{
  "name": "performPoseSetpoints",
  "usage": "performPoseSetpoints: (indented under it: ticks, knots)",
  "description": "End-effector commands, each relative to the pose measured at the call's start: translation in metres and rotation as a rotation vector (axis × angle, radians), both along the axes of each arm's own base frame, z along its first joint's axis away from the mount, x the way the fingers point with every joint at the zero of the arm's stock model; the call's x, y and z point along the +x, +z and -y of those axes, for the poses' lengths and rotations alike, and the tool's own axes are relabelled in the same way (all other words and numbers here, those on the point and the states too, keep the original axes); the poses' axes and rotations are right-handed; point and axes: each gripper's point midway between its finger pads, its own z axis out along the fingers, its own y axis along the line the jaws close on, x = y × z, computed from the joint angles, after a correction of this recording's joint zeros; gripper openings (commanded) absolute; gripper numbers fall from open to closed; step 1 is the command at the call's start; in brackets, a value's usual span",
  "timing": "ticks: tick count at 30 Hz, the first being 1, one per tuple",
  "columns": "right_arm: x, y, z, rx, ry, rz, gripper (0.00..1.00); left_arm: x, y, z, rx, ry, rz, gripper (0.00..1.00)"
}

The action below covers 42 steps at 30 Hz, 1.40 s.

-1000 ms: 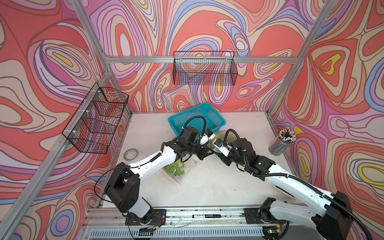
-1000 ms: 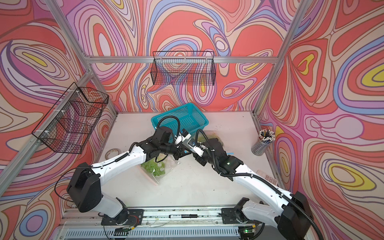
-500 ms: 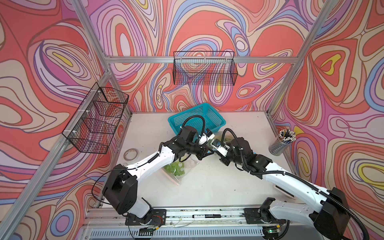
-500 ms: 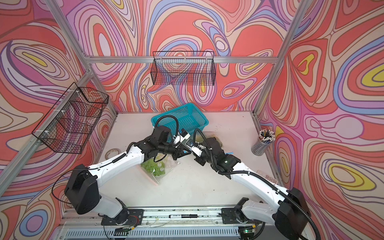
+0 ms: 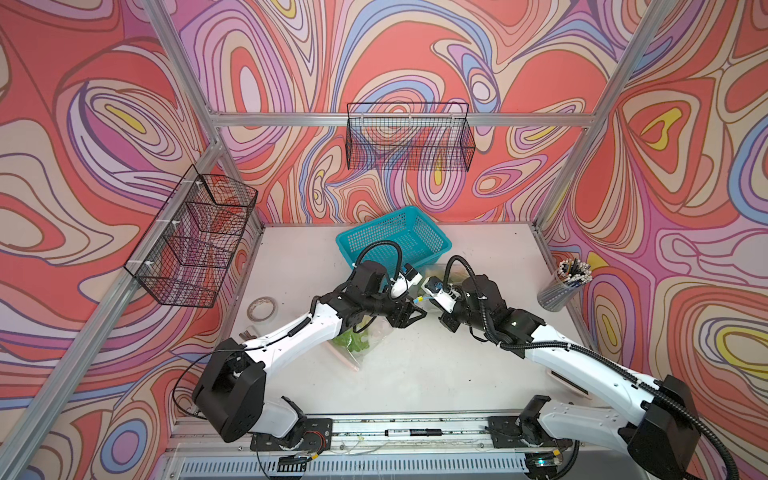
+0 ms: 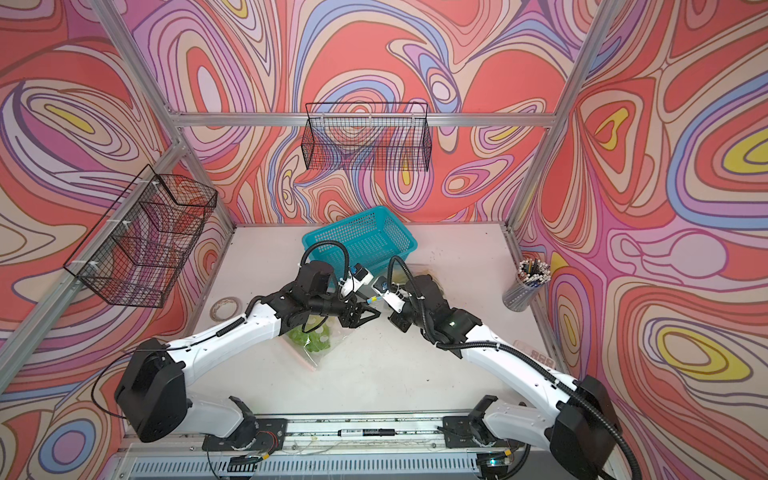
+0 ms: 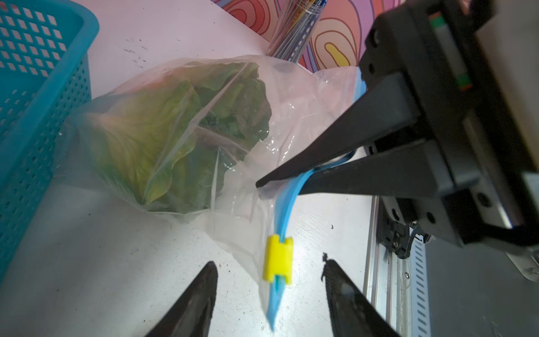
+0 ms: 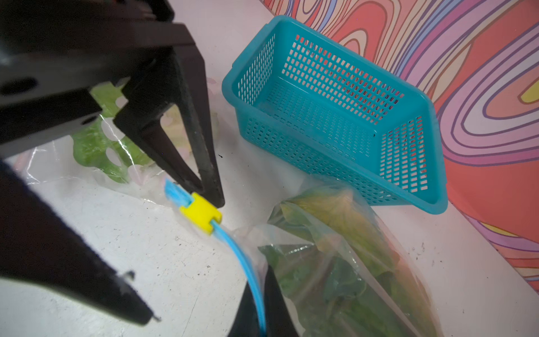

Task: Open the zip-top bag and take out the chinese cabbages
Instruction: Adjust the zipper food storage bag at the center of the board.

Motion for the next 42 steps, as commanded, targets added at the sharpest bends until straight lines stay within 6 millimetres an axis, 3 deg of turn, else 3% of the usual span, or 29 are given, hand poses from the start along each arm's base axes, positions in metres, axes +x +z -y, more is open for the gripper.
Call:
performPoseSetpoints:
  ticks: [1, 12, 15, 29, 42]
  knots:
    - [-0.002, 0.017, -0.010, 0.067, 0.025, 0.008, 0.00, 0.010, 0.016, -0.003, -0.052, 0.049, 0.090, 0.64]
    - [-0.004, 0.018, -0.021, 0.122, 0.034, -0.061, 0.00, 0.019, 0.008, 0.001, -0.059, 0.040, 0.170, 0.57]
    - [-0.003, 0.020, -0.021, 0.128, 0.030, -0.066, 0.00, 0.020, 0.009, 0.002, -0.063, 0.036, 0.189, 0.52]
    - [-0.002, 0.016, -0.019, 0.129, -0.001, -0.113, 0.00, 0.017, 0.002, 0.001, -0.119, 0.042, 0.205, 0.45]
    - [-0.001, 0.017, -0.018, 0.140, -0.018, -0.125, 0.00, 0.015, 0.005, 0.001, -0.151, 0.031, 0.205, 0.21]
